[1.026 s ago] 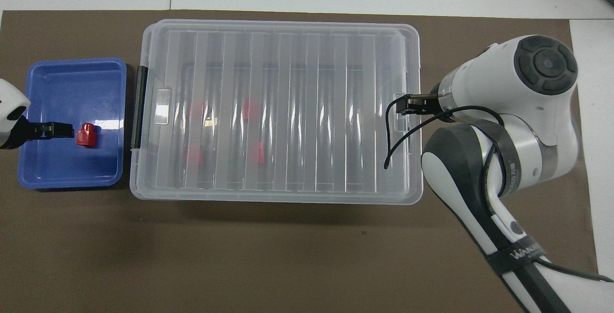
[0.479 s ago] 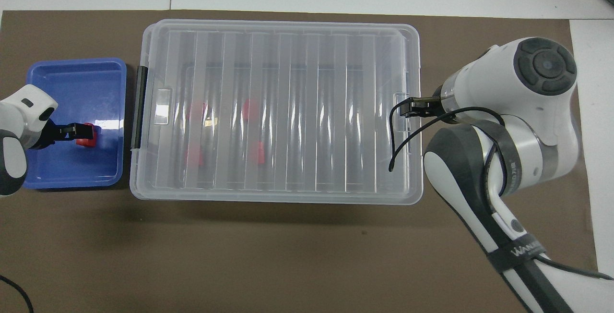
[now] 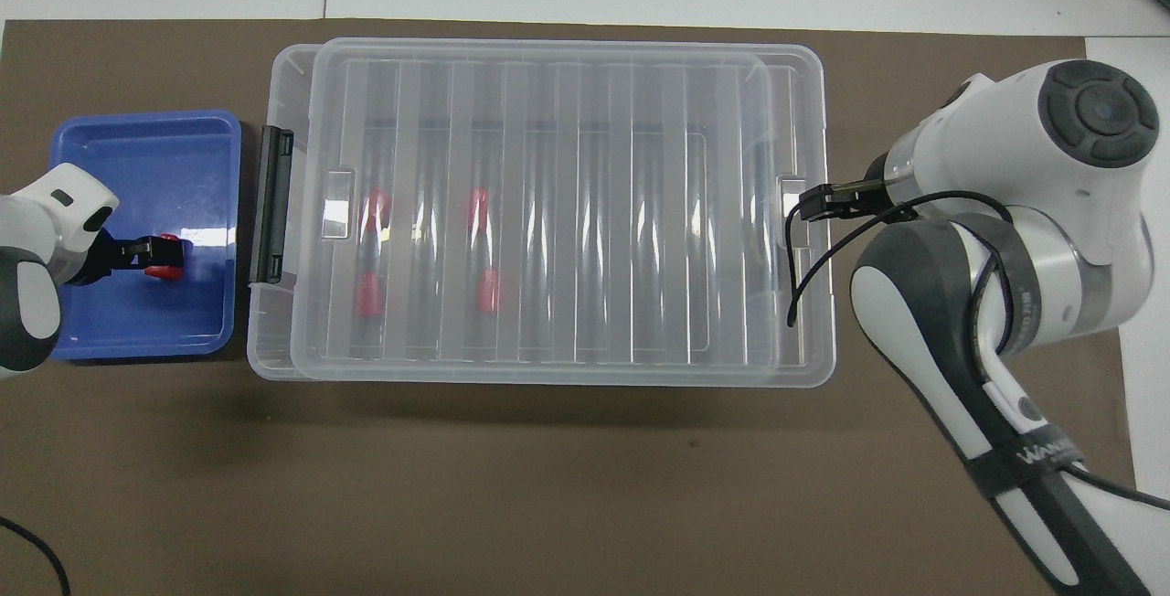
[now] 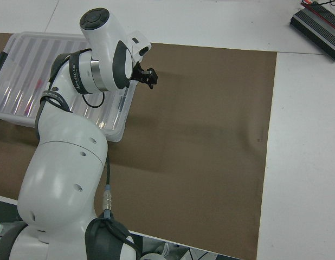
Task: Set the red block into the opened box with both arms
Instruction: 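Slide the clear lid away from the left gripper with the right gripper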
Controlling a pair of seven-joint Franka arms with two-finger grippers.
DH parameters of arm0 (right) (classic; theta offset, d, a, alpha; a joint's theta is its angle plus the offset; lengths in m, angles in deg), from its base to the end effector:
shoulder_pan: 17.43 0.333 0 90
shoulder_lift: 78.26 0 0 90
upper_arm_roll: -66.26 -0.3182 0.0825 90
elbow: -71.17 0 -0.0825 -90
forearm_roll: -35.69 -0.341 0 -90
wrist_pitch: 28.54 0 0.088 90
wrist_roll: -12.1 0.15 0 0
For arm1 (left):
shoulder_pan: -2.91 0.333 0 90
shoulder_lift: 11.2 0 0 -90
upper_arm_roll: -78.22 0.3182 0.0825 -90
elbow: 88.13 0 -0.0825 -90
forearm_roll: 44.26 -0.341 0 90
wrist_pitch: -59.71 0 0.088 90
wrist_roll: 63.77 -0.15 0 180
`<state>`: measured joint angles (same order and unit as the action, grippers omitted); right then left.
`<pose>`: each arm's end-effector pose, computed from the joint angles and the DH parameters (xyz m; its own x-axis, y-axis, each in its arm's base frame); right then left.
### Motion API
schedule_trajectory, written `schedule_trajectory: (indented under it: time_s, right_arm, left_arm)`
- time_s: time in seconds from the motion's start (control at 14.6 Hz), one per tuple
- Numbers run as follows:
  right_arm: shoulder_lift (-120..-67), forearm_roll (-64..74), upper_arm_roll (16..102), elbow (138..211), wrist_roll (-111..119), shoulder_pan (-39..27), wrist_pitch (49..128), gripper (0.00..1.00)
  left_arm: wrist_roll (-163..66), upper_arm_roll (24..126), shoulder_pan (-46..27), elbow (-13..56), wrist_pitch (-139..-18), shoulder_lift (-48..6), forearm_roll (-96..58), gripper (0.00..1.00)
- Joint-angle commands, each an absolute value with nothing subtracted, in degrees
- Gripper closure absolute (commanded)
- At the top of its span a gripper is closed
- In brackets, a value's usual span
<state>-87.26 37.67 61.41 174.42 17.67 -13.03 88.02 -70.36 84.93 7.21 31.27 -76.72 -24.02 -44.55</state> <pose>0.5704 0.0876 0.4390 0.9940 0.0771 0.0771 0.0765 -0.9970 0.0113 0.5477 0.1056 0.3146 0.9952 0.0682 0.0709 0.0710 -0.9968 -0.0381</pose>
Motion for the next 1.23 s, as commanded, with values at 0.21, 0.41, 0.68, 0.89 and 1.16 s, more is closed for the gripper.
schedule_trajectory:
  time_s: [0.21,0.41,0.68,0.89,1.16]
  right_arm:
    - [-86.53,38.24,60.98,175.14,2.10,-20.49,87.39,0.10]
    - [-86.53,38.24,60.98,175.32,-5.20,-24.10,87.39,0.10]
    - [-86.53,38.15,60.98,175.49,-11.97,-27.18,88.00,0.10]
    - [-86.61,38.24,60.98,175.49,-15.40,-28.76,88.27,0.10]
    - [-86.61,38.24,60.98,175.49,-17.61,-29.82,88.18,0.10]
  left_arm:
    - [-70.44,85.25,6.69,32.72,-79.24,-24.56,-45.41,0.00]
    - [-71.50,85.25,6.69,33.51,-80.21,-24.56,-45.41,0.00]
    - [-71.41,85.25,6.69,34.13,-80.83,-24.56,-45.41,0.07]
    - [-71.24,85.25,6.69,34.65,-81.53,-24.56,-45.41,0.19]
    - [-71.06,85.25,6.60,34.66,-81.53,-24.56,-45.41,0.70]
